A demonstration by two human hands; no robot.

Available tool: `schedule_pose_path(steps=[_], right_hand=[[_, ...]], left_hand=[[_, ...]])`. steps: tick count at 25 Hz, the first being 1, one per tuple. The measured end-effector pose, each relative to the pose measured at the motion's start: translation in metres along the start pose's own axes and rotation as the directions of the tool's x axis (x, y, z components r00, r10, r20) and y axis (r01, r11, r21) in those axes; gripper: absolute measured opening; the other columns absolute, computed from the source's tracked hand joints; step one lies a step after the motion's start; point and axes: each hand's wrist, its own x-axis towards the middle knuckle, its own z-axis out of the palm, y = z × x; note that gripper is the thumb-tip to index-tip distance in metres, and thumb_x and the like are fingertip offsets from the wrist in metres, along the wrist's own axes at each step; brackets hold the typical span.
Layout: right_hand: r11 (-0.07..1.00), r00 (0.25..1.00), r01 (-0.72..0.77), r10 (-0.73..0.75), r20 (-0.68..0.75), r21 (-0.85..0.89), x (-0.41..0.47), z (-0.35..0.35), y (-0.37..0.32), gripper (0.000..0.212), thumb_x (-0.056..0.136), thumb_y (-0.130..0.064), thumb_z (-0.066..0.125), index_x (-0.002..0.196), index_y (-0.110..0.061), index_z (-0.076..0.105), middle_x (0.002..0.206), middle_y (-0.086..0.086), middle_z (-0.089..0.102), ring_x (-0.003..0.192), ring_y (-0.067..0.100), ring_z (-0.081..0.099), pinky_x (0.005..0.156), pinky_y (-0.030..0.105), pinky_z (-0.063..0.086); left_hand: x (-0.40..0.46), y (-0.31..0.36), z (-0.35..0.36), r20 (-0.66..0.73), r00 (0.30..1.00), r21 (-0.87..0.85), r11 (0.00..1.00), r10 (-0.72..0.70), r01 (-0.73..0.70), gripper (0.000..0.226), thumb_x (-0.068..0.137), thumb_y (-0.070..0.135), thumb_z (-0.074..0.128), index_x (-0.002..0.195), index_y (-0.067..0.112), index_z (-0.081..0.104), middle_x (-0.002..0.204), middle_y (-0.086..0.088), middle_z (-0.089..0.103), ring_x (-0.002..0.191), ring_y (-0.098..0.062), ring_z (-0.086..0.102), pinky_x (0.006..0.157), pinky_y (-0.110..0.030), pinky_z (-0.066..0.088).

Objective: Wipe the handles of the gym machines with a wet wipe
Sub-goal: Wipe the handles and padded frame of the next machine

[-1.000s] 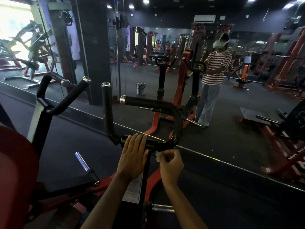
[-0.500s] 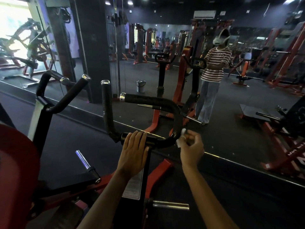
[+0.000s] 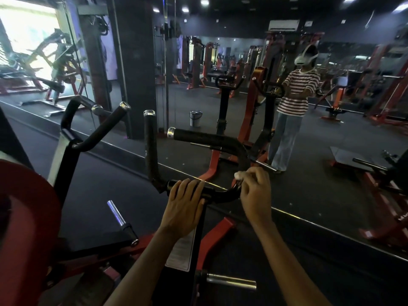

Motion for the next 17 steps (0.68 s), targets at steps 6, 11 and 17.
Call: schedule_pose_path(steps=[6, 11, 17], right_hand=[[0.969, 0.968, 0.245, -0.241, 0.068, -0.043, 0.082, -0.011, 0.009, 0.023, 0.087, -0.013, 0.049, 0.087, 0.0, 0.069, 0.089, 0.011, 0.062, 0.086, 0.025, 0.06, 0.078, 0.029, 0.049], [0.971, 0.965, 0.238, -0.239, 0.109, 0.022, 0.08, -0.015, 0.015, 0.031, 0.09, -0.018, 0.041, 0.096, -0.002, 0.068, 0.098, 0.011, 0.066, 0.095, 0.025, 0.062, 0.087, 0.033, 0.05], [0.997, 0.999, 0.046, -0.046, 0.0, 0.06, 0.004, -0.006, 0.011, 0.02, 0.083, -0.003, 0.058, 0.1, -0.006, 0.07, 0.099, 0.004, 0.062, 0.094, 0.013, 0.059, 0.085, 0.023, 0.052]], left_hand=[[0.0, 0.003, 0.005, -0.009, 1.0, 0.007, 1.0, -0.027, 0.027, 0.046, 0.097, 0.031, 0.033, 0.134, 0.009, 0.049, 0.128, -0.009, 0.054, 0.123, -0.027, 0.044, 0.112, -0.044, 0.024], [0.0, 0.003, 0.007, 0.012, 0.999, 0.014, 0.999, -0.035, 0.034, 0.048, 0.098, 0.032, 0.031, 0.134, 0.008, 0.05, 0.128, -0.01, 0.055, 0.124, -0.029, 0.045, 0.112, -0.045, 0.024], [-0.001, 0.004, 0.007, 0.014, 0.999, 0.013, 0.999, -0.046, 0.046, 0.047, 0.097, 0.031, 0.032, 0.134, 0.008, 0.05, 0.128, -0.01, 0.055, 0.125, -0.029, 0.045, 0.114, -0.045, 0.021]])
